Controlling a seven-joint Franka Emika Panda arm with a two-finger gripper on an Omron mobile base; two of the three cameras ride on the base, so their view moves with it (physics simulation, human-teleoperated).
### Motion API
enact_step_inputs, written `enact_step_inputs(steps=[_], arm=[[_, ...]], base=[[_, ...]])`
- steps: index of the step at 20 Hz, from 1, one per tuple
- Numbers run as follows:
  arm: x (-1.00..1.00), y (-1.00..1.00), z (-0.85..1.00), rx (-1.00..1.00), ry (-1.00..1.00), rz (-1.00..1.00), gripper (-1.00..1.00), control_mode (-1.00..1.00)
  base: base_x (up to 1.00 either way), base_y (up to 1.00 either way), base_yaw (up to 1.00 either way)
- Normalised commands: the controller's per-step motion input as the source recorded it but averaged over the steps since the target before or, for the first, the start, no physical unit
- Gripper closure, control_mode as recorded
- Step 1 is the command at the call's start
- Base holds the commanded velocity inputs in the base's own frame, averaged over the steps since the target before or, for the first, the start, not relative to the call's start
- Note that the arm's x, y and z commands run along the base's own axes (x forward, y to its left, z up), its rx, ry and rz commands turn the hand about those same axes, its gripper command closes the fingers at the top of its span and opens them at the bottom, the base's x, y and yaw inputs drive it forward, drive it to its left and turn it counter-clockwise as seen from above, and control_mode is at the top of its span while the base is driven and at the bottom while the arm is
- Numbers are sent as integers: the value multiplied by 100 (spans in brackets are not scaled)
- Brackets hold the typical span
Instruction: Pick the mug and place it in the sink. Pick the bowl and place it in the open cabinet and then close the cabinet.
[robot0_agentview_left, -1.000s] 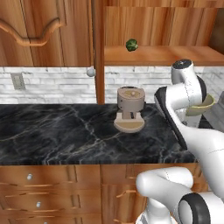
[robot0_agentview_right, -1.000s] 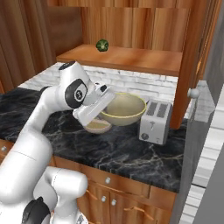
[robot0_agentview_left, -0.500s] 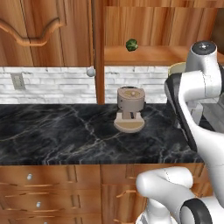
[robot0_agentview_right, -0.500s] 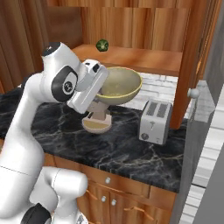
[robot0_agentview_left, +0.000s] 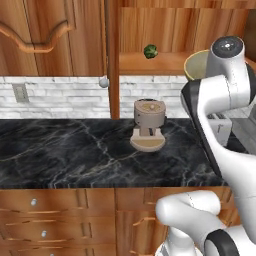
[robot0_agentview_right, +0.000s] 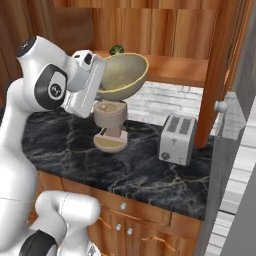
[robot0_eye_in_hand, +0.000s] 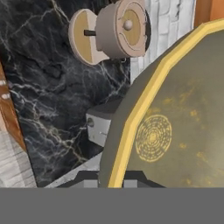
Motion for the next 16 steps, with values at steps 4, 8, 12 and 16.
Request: enact_step_inputs(steps=[4,8,12,16], arm=[[51,0,5,-8,-1,10,100,-100],[66,0,0,-2,0,0,100,-100],[35,-7,0,0,0,0,100,-100],[47,-2,2,0,3,0,100,-100]], base=[[0,0,0],[0,0,0],[0,0,0],[0,0,0]])
